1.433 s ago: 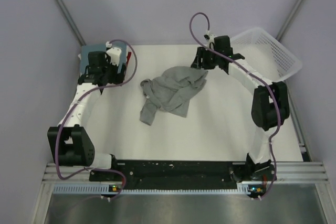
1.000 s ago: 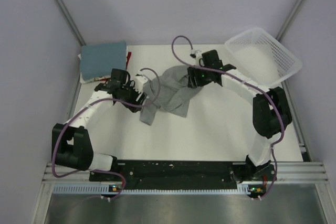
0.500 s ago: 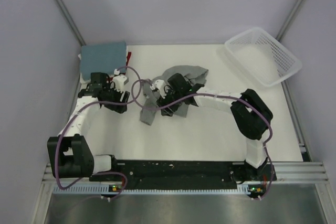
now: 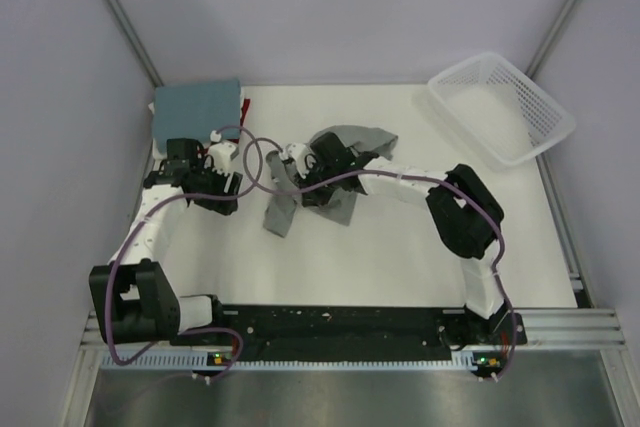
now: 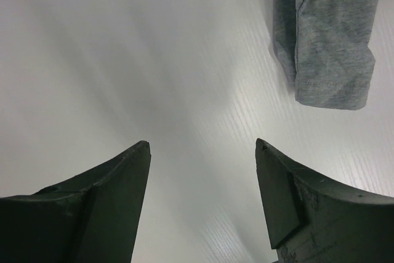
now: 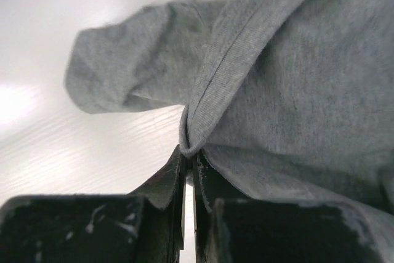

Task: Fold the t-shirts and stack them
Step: Flatten out the tshirt

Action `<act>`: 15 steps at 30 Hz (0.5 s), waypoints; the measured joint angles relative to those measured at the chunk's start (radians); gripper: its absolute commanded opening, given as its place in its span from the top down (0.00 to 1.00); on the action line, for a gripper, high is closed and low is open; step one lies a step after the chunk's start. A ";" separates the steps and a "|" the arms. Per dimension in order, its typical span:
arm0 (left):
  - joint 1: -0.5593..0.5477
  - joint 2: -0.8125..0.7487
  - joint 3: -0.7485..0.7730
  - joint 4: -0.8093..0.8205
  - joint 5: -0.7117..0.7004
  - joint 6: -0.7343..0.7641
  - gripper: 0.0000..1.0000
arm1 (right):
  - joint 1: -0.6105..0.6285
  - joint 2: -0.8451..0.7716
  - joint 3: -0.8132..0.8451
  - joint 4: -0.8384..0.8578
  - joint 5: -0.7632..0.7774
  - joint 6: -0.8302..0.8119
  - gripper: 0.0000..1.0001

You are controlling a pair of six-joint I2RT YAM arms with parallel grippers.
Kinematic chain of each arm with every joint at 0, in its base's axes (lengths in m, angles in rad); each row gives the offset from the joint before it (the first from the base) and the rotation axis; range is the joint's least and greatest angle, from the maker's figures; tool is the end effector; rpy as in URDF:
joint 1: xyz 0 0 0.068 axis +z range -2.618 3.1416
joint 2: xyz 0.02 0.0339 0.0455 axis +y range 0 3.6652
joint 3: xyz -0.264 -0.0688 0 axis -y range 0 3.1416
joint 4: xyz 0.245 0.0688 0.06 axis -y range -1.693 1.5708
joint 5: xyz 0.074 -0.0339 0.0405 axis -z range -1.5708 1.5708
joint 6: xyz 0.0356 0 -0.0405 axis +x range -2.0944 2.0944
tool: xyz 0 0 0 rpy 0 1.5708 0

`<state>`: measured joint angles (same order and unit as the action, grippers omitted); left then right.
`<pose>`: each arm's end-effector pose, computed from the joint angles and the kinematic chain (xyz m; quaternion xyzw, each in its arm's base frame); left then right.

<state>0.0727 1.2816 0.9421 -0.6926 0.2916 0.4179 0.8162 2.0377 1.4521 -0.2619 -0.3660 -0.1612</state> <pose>0.2512 0.0080 0.2487 0.2019 0.9329 -0.0719 0.2894 0.2970 0.3345 0.1834 -0.4886 0.7818 0.2731 0.2747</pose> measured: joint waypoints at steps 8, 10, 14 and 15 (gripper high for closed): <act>0.000 -0.003 0.048 -0.027 0.010 0.002 0.26 | -0.090 -0.238 0.171 -0.072 -0.113 0.127 1.00; 0.000 -0.003 0.074 -0.030 0.019 0.005 0.26 | -0.162 -0.327 0.200 -0.057 -0.144 0.166 1.00; 0.000 -0.001 0.116 -0.034 0.057 0.013 0.25 | -0.350 -0.517 0.185 -0.025 -0.215 0.229 1.00; -0.002 0.003 0.123 -0.035 0.069 0.018 0.25 | -0.408 -0.569 0.149 -0.007 -0.232 0.248 1.00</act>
<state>0.0708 1.2850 1.0653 -0.7280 0.3603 0.4355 0.4084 1.4689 1.6012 -0.2691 -0.5980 0.0868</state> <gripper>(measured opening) 0.748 0.015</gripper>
